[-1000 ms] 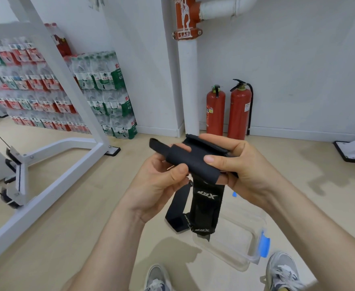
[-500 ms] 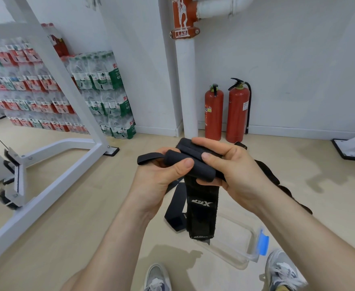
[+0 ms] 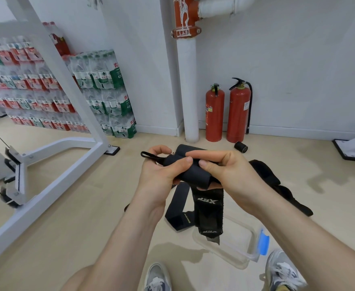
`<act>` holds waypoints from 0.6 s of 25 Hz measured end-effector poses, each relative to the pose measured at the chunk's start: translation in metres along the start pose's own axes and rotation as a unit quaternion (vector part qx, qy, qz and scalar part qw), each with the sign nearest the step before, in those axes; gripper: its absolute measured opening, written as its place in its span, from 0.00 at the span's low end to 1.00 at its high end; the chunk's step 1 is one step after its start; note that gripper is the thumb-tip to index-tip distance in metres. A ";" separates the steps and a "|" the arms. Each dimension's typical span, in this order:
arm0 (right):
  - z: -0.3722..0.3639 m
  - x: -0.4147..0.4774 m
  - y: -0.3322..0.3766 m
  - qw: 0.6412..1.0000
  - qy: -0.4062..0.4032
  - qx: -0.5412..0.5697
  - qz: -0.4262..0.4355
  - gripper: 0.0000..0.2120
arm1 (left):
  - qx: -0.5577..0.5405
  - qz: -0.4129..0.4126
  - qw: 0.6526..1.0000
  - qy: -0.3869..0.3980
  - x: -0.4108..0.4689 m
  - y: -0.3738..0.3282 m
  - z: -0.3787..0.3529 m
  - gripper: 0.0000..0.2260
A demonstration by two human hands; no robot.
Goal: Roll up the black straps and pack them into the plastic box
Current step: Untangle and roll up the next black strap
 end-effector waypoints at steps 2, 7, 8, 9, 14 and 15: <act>-0.004 -0.001 -0.001 0.999 0.022 0.029 -0.013 0.13 | -0.012 0.000 1.000 -0.007 -0.002 0.000 -0.001 0.15; -0.005 -0.003 -0.002 0.996 0.026 0.076 -0.027 0.11 | 0.021 -0.003 0.999 0.039 -0.003 0.003 -0.003 0.10; -0.003 -0.002 -0.001 0.994 0.016 0.101 -0.037 0.11 | 0.019 -0.006 0.996 0.091 -0.003 0.000 -0.003 0.07; -0.001 -0.002 0.001 0.990 0.010 0.132 -0.054 0.12 | 0.011 -0.008 0.988 0.155 -0.004 -0.004 -0.003 0.08; -0.002 -0.005 0.006 0.975 0.010 0.199 -0.095 0.11 | 0.017 -0.051 0.974 0.218 -0.004 -0.008 -0.003 0.20; -0.003 -0.006 0.007 0.977 0.010 0.192 -0.092 0.11 | 0.019 -0.061 0.977 0.202 -0.003 -0.007 -0.004 0.19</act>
Point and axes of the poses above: each hand's wrist, its own x-axis towards the middle knuckle, its own z-axis out of the back of the hand, y = z × x, the point moved 5 cm from there along x, towards the middle knuckle, and after that the axes turned 3 degrees about -y, right-handed, at the moved point
